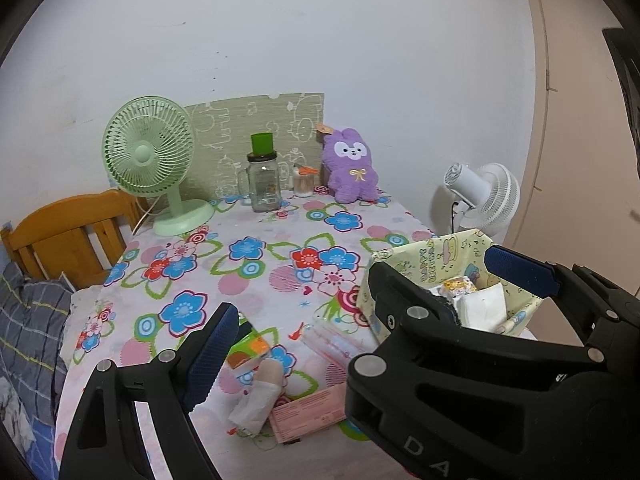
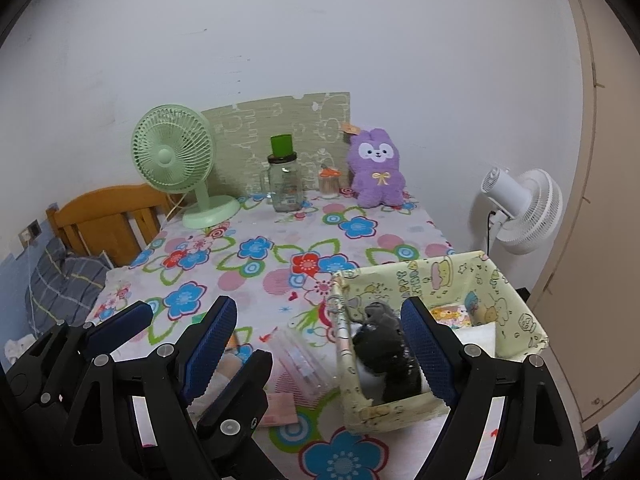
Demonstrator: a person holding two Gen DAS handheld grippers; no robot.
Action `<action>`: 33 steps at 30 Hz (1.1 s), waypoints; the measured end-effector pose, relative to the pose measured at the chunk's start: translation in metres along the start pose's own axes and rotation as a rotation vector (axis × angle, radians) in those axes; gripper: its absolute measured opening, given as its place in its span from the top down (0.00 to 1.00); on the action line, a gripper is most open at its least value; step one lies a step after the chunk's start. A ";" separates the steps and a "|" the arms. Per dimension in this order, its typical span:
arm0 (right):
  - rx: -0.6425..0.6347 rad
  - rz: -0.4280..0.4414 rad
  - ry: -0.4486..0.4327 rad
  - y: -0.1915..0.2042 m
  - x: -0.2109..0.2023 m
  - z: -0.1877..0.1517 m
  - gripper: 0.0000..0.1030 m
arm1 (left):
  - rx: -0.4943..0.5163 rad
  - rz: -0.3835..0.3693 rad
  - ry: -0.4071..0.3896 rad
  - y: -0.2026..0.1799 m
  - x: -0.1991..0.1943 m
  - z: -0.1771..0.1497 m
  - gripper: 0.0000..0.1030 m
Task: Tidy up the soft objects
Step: 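Withdraw both tools from the box back toward the items on the bed, then lower the left tool onto the white sock while the right tool approaches the clear plastic packet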
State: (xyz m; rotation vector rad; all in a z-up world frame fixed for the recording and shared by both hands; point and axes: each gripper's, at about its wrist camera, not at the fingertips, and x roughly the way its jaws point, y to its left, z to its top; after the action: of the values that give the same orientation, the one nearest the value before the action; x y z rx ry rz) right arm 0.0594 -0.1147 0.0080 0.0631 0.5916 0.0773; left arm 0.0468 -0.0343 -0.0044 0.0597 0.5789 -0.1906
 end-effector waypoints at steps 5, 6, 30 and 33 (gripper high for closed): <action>-0.005 0.014 0.004 0.010 0.003 -0.003 0.16 | -0.006 0.014 0.003 0.011 -0.001 -0.005 0.14; -0.007 0.016 0.004 0.012 0.004 -0.003 0.16 | -0.007 0.016 0.004 0.012 -0.001 -0.005 0.14; -0.049 0.040 0.061 0.042 0.038 -0.031 0.22 | -0.050 0.073 0.098 0.045 0.025 -0.038 0.23; -0.061 0.021 0.058 0.046 0.041 -0.035 0.23 | -0.075 0.088 0.124 0.052 0.031 -0.043 0.27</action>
State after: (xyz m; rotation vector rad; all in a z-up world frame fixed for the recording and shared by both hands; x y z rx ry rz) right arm 0.0712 -0.0642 -0.0399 0.0080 0.6465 0.1177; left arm 0.0595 0.0165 -0.0576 0.0239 0.7046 -0.0795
